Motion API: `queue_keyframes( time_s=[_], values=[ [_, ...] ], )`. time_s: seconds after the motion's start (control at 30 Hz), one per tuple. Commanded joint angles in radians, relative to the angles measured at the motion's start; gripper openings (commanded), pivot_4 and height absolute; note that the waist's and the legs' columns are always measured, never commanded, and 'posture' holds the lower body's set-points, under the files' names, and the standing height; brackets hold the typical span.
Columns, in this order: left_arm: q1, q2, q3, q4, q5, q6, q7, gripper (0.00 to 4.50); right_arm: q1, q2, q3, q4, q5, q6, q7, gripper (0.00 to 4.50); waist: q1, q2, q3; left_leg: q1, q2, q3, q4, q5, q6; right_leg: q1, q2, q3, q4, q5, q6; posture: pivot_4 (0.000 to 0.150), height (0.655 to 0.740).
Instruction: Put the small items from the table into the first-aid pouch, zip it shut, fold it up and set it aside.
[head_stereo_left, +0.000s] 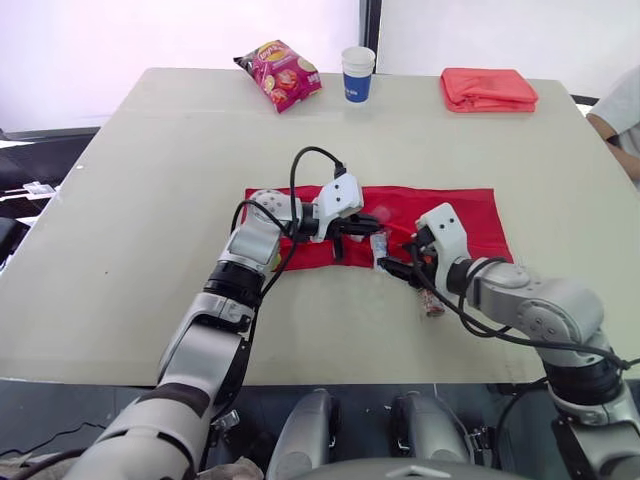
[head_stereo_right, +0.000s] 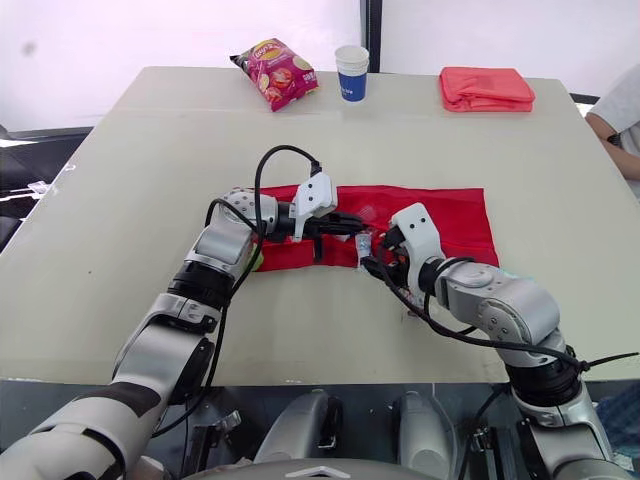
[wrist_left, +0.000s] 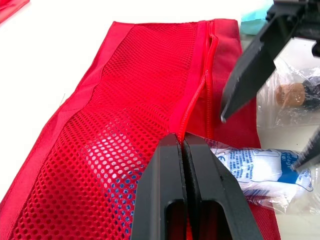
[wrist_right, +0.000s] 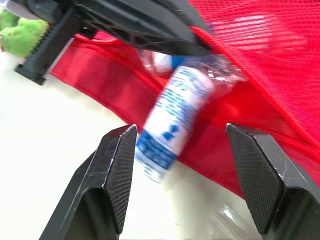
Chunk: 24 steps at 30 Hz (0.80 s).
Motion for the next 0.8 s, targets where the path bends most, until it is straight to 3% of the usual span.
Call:
queue_keyframes(
  time_s=[0.03,0.27,0.37,0.5,0.53,0.8],
  values=[
    [-0.034,0.003,0.008,-0.006,-0.016,-0.006,0.002,0.00,-0.003,-0.032,0.003,-0.055,-0.006,0.002,0.052,3.02,0.000,0.000,0.000,0.000,0.000,0.000,0.000,0.000,0.000,0.000,0.000,0.000,0.000,0.000,0.000,0.150,0.7395],
    [-0.032,0.004,0.007,-0.018,-0.016,0.001,0.003,0.00,-0.007,-0.115,0.106,-0.072,-0.094,-0.041,0.147,3.02,0.000,0.000,0.000,0.000,0.000,0.000,0.000,0.000,0.000,0.000,0.000,0.000,-0.001,0.000,0.000,0.150,0.7395],
    [-0.030,0.007,0.008,-0.022,-0.015,0.001,0.004,0.00,0.005,-0.129,0.091,-0.090,-0.093,-0.048,0.181,2.24,0.001,0.000,0.000,0.000,0.000,0.000,0.000,0.000,0.000,0.000,0.000,0.000,-0.002,0.000,0.000,0.150,0.7395],
    [-0.028,0.008,0.007,-0.026,-0.014,0.002,0.007,0.00,0.018,-0.145,0.071,-0.119,-0.084,-0.051,0.227,0.29,0.001,0.000,0.000,0.000,0.000,0.000,0.000,0.000,0.000,0.000,0.000,0.000,-0.002,0.000,0.000,0.150,0.7395],
    [-0.027,0.009,0.007,-0.028,-0.014,0.003,0.008,0.00,0.021,-0.144,0.063,-0.128,-0.074,-0.047,0.238,0.06,0.001,0.000,0.000,0.000,0.000,0.000,0.000,0.000,0.000,0.000,0.000,0.000,-0.002,0.000,0.000,0.150,0.7395],
    [-0.027,0.008,0.008,-0.030,-0.016,0.004,0.010,0.00,0.011,-0.108,0.129,-0.082,-0.105,-0.064,0.281,0.06,0.001,0.000,0.000,0.000,0.000,0.000,0.000,0.000,0.000,0.000,0.000,0.000,-0.002,0.000,0.000,0.150,0.7395]
  ],
)
